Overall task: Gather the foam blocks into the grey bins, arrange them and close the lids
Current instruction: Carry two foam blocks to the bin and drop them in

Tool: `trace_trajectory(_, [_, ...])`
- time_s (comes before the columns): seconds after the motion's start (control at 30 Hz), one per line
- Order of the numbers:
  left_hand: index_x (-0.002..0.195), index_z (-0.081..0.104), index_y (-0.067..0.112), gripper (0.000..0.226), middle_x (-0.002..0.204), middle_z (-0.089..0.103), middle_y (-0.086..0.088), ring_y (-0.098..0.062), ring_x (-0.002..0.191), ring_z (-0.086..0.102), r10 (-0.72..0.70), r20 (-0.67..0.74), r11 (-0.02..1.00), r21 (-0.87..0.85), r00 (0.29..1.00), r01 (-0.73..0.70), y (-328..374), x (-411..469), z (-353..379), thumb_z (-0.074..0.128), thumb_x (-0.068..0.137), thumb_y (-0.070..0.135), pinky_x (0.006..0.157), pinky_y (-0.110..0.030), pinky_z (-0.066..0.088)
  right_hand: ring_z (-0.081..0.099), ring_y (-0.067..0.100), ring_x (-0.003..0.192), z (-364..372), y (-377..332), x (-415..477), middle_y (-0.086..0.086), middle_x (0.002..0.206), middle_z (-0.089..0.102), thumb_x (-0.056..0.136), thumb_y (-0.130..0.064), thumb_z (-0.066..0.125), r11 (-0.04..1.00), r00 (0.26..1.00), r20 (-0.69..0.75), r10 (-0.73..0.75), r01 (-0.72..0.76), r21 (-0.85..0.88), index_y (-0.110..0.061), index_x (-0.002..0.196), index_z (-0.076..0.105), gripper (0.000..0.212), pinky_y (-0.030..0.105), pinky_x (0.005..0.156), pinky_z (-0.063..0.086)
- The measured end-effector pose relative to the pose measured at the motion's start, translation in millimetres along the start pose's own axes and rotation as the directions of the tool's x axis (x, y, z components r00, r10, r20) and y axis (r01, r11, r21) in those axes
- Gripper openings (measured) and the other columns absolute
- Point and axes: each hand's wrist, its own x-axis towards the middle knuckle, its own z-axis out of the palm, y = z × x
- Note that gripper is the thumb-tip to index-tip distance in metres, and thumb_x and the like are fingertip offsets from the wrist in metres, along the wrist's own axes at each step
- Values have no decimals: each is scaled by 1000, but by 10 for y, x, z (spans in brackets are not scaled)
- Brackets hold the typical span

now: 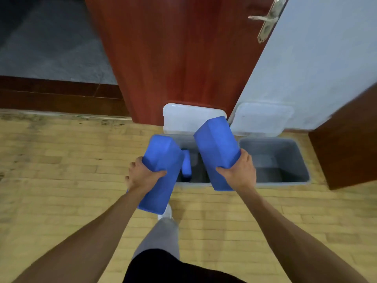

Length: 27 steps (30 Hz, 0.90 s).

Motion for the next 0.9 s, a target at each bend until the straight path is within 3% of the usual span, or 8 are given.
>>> trace_trajectory(0.17, [142, 31, 11, 94, 140, 39, -12, -33, 127, 41, -80, 67, 992, 99, 995, 73, 255, 936, 4, 75, 70, 53, 106, -49, 32, 48, 30, 124, 379, -391, 663, 7, 135, 46, 67, -43, 78, 993, 990, 82, 115, -112, -41, -10, 140, 32, 92, 42, 99, 39])
trace_trajectory(0.33, [142, 30, 9, 87, 140, 38, -12, -33, 129, 39, -86, 80, 995, 61, 993, 81, 644, 1746, 354, 72, 76, 47, 106, -47, 30, 45, 32, 126, 749, -367, 1385, 9, 137, 44, 67, -42, 78, 980, 976, 89, 201, -199, -23, -10, 141, 30, 94, 46, 103, 36])
trace_trajectory(0.47, [142, 29, 10, 84, 141, 37, -10, -33, 130, 37, -65, 119, 994, 99, 991, 54, 626, 2508, 1147, 69, 76, 42, 108, -48, 30, 46, 34, 123, 1460, 37, 2076, 11, 132, 47, 65, -42, 76, 963, 957, 129, 259, -247, -103, -9, 138, 33, 91, 44, 101, 37])
trace_trajectory(0.63, [138, 36, 15, 86, 136, 43, -8, -31, 127, 41, 39, 91, 966, 252, 995, -61, 52, 3517, 2471, 76, 68, 46, 105, -47, 33, 48, 38, 120, 2847, 795, 2947, 16, 132, 45, 69, -39, 72, 950, 936, 205, 287, -252, -183, -7, 138, 31, 86, 47, 100, 39])
trace_trajectory(0.77, [137, 37, 12, 90, 133, 43, -11, -32, 125, 42, 19, 15, 929, 370, 1000, -23, -446, 4141, 3331, 77, 67, 51, 102, -45, 32, 48, 40, 120, 3834, 1321, 3363, 18, 134, 43, 76, -41, 68, 932, 922, 261, 285, -203, -301, -7, 141, 27, 84, 47, 98, 40])
trace_trajectory(0.9, [137, 33, 8, 90, 135, 41, -13, -32, 127, 40, -15, 37, 922, 388, 999, -1, -743, 4495, 3913, 74, 72, 55, 102, -45, 33, 47, 40, 120, 4456, 1632, 3575, 18, 134, 41, 81, -43, 67, 921, 897, 311, 315, -210, -328, -5, 139, 30, 78, 49, 98, 40])
